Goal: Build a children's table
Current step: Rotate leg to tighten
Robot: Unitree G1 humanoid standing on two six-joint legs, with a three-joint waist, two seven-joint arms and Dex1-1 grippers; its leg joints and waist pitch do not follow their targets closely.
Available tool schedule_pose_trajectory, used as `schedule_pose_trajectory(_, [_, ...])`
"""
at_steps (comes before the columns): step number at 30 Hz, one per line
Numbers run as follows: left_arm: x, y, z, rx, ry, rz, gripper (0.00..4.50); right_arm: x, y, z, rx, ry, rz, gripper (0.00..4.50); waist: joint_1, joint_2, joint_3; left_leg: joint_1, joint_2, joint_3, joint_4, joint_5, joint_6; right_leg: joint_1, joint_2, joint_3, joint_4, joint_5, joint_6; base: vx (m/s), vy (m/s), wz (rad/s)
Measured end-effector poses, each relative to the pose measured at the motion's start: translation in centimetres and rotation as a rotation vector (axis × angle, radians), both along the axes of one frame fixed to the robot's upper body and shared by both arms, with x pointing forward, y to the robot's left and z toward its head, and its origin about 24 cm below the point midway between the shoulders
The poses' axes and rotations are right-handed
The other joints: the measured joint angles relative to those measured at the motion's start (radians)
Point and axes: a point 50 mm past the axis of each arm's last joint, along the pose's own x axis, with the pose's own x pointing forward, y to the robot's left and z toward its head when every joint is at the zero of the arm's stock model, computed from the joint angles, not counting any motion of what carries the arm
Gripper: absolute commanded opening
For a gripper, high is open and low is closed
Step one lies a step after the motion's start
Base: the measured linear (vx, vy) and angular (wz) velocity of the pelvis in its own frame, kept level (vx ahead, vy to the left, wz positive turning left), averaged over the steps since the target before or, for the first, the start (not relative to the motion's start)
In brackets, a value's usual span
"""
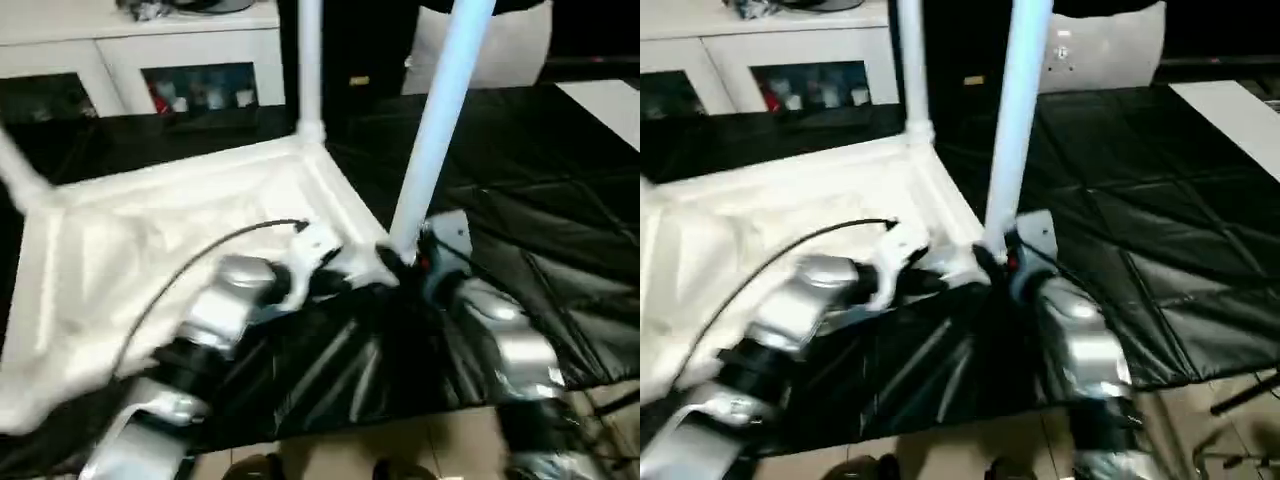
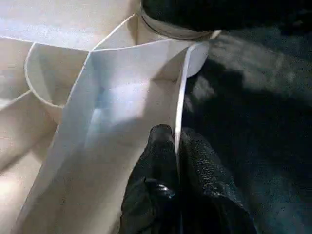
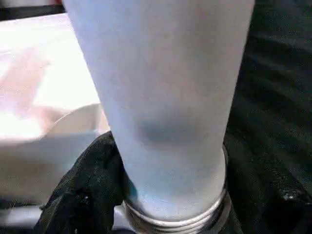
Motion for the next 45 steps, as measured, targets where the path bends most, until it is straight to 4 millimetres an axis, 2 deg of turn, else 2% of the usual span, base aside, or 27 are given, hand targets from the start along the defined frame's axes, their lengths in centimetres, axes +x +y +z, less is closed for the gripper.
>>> schedule_pose_trajectory(2, [0.0,-0.4,0.1,0.002,-0.003,0.009,0.0,0.2,0.0,0.1,0.002,0.0,-0.022,2.68,0.001,0.0,0.0,-0.001,-0.001,0.0,-0.001,0.0,0.0,0.003,0.0,0.001,-0.008,0.0,0.0,0.0,0.0,0.0])
schedule_pose_trajectory(3, [-0.1,-0.4,0.2,0.002,-0.003,0.009,0.0,0.2,0.0,0.1,0.002,-0.002,-0.022,3.03,0.0,0.0,0.0,-0.002,-0.002,0.0,-0.001,0.0,0.0,0.003,0.0,0.002,-0.01,0.0,0.0,0.0,0.0,0.0])
schedule_pose_trajectory(5, [-0.2,-0.6,0.2,0.009,-0.01,0.001,0.0,0.1,-0.1,0.1,0.002,-0.01,-0.023,3.03,0.001,-0.001,0.001,-0.003,-0.002,0.001,-0.001,0.0,0.0,0.003,0.0,0.004,-0.011,0.001,-0.001,0.0,0.0,0.0])
schedule_pose_trajectory(6, [-0.3,-0.6,0.2,0.013,-0.015,-0.004,0.0,0.0,-0.1,0.1,0.003,-0.015,-0.025,3.41,0.002,-0.001,0.001,-0.004,-0.002,0.002,-0.001,0.0,0.0,0.002,0.0,0.005,-0.011,0.001,-0.002,0.0,0.0,0.0])
schedule_pose_trajectory(9, [-0.6,-0.3,0.3,0.017,-0.027,-0.014,0.0,-0.2,0.2,0.2,0.014,-0.03,-0.012,3.52,0.004,-0.001,0.001,-0.004,-0.002,0.002,-0.001,0.0,0.001,0.001,0.0,0.004,-0.01,0.006,-0.008,0.0,0.0,0.0])
schedule_pose_trajectory(10, [-0.7,0.0,0.3,0.019,-0.034,-0.031,0.0,-0.4,0.3,0.2,0.011,-0.038,0.017,3.83,0.003,-0.003,0.001,-0.004,-0.002,0.002,-0.002,0.0,0.001,-0.001,0.0,0.004,-0.008,0.006,-0.008,0.0,0.0,0.0])
schedule_pose_trajectory(13, [-1.0,0.8,0.5,0.028,-0.052,-0.072,0.0,-0.9,0.0,0.2,-0.007,-0.064,0.105,3.95,0.003,-0.004,0.002,-0.004,-0.001,0.002,-0.002,0.0,0.002,-0.003,0.0,0.002,-0.003,0.019,-0.012,0.0,0.0,0.0])
schedule_pose_trajectory(14, [-1.1,1.0,0.5,0.029,-0.058,-0.085,0.0,-1.1,-0.1,0.1,-0.009,-0.071,0.136,4.23,0.004,-0.004,0.001,-0.004,0.0,0.002,-0.002,-0.001,0.002,-0.004,0.0,0.002,-0.002,0.025,-0.01,0.0,0.0,0.0])
schedule_pose_trajectory(18, [-1.4,2.3,0.8,0.034,-0.088,-0.183,0.0,-2.0,-1.6,0.4,-0.04,-0.097,0.339,4.46,0.011,-0.005,0.001,-0.009,0.007,0.002,-0.003,0.0,0.001,-0.014,0.003,-0.004,0.006,0.041,-0.007,0.024,-0.027,0.0])
schedule_pose_trajectory(20, [-1.5,3.1,0.9,0.046,-0.098,-0.223,0.0,-2.4,-2.4,0.6,-0.054,-0.101,0.426,4.46,0.018,-0.005,0.001,-0.01,0.008,0.002,-0.002,0.0,0.001,-0.018,0.004,-0.004,0.015,0.038,-0.002,0.06,-0.059,0.03])
schedule_pose_trajectory(24, [-1.8,5.0,1.3,0.072,-0.099,-0.351,0.0,-3.2,-3.5,1.3,-0.099,-0.106,0.645,4.46,0.036,-0.003,0.0,-0.022,0.022,0.001,0.002,0.002,0.006,-0.028,0.014,-0.011,0.021,0.033,-0.01,0.026,-0.028,0.0])
schedule_pose_trajectory(29, [-2.3,5.8,1.2,0.079,-0.064,-0.504,0.0,-3.6,-3.9,1.6,-0.136,-0.087,0.862,4.46,0.058,-0.003,0.0,-0.022,0.025,0.001,0.012,0.001,0.004,-0.03,0.014,-0.012,0.032,0.03,-0.016,0.0,0.0,0.0])
schedule_pose_trajectory(35, [-2.5,6.2,1.2,0.089,-0.01,-0.642,0.0,-3.8,-4.3,1.6,-0.175,-0.056,1.051,4.46,0.061,-0.004,0.001,-0.02,0.027,0.004,0.017,-0.001,-0.003,-0.024,0.014,-0.012,0.032,0.033,-0.022,0.0,0.0,0.0])
schedule_pose_trajectory(38, [-2.4,6.8,1.2,0.096,0.001,-0.661,0.0,-3.9,-4.4,1.7,-0.186,-0.051,1.105,4.14,0.061,-0.004,0.001,-0.019,0.027,0.004,0.019,-0.001,-0.004,-0.021,0.014,-0.012,0.032,0.034,-0.023,0.0,0.0,0.0])
schedule_pose_trajectory(40, [-2.3,6.8,1.2,0.097,0.002,-0.672,0.0,-3.9,-4.3,1.6,-0.184,-0.049,1.131,4.11,0.062,-0.004,0.001,-0.019,0.027,0.004,0.019,-0.001,-0.004,-0.02,0.013,-0.012,0.032,0.034,-0.023,0.0,0.0,0.0])
schedule_pose_trajectory(42, [-2.3,6.7,1.2,0.1,0.0,-0.682,0.0,-4.0,-4.3,1.4,-0.178,-0.035,1.144,3.76,0.062,-0.005,0.001,-0.019,0.027,0.004,0.02,-0.001,-0.003,-0.02,0.013,-0.012,0.032,0.034,-0.024,0.0,0.0,0.0])
schedule_pose_trajectory(45, [-2.2,6.7,1.2,0.099,-0.001,-0.693,0.0,-4.1,-4.2,1.2,-0.174,-0.03,1.165,3.57,0.065,-0.005,0.001,-0.019,0.027,0.004,0.02,-0.001,-0.003,-0.02,0.013,-0.012,0.032,0.034,-0.024,0.0,0.0,0.0])
